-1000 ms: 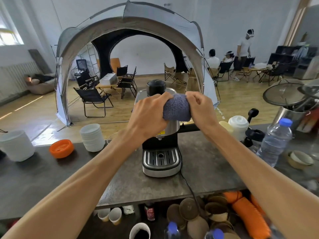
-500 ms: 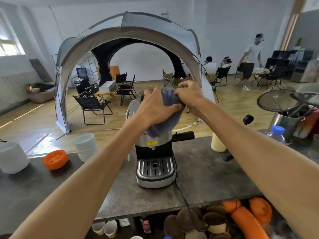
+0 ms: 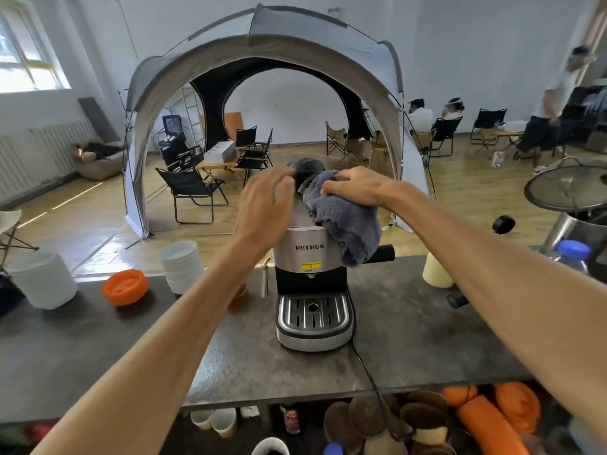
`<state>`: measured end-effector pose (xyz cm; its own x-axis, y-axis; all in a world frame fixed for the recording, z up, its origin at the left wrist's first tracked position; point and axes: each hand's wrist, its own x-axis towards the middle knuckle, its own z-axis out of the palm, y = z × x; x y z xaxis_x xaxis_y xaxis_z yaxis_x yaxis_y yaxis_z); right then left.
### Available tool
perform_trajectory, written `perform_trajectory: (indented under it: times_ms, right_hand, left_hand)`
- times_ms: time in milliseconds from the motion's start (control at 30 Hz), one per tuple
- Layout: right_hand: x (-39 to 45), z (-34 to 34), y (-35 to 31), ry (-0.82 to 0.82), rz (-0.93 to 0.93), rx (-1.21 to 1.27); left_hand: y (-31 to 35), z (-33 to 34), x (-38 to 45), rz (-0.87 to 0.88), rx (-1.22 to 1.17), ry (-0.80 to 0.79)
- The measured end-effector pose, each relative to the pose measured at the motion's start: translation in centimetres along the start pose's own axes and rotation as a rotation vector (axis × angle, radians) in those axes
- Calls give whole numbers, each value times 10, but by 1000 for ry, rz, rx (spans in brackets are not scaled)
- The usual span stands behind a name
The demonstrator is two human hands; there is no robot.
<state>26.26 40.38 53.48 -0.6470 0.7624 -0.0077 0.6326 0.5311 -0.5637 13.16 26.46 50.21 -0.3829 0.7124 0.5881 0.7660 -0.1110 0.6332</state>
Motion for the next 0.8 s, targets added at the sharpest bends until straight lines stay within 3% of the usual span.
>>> perform_trajectory:
  times_ms: [167,267,533,800]
  right_hand:
    - [-7,7,-6,77,11,-99]
    - [-25,18,-13,166,20,-149]
    - [-65,55,-42,305,-125,-350]
    - [-32,64,-98,50,-103,-391]
  left_hand:
    - [-35,15,4,-329,-323,-35]
    - [-55,20,7,-356,-456,-45]
    - [-28,-5,-5,-361,-784,-153]
    - [-51,-13,-1,-478,-965,-180]
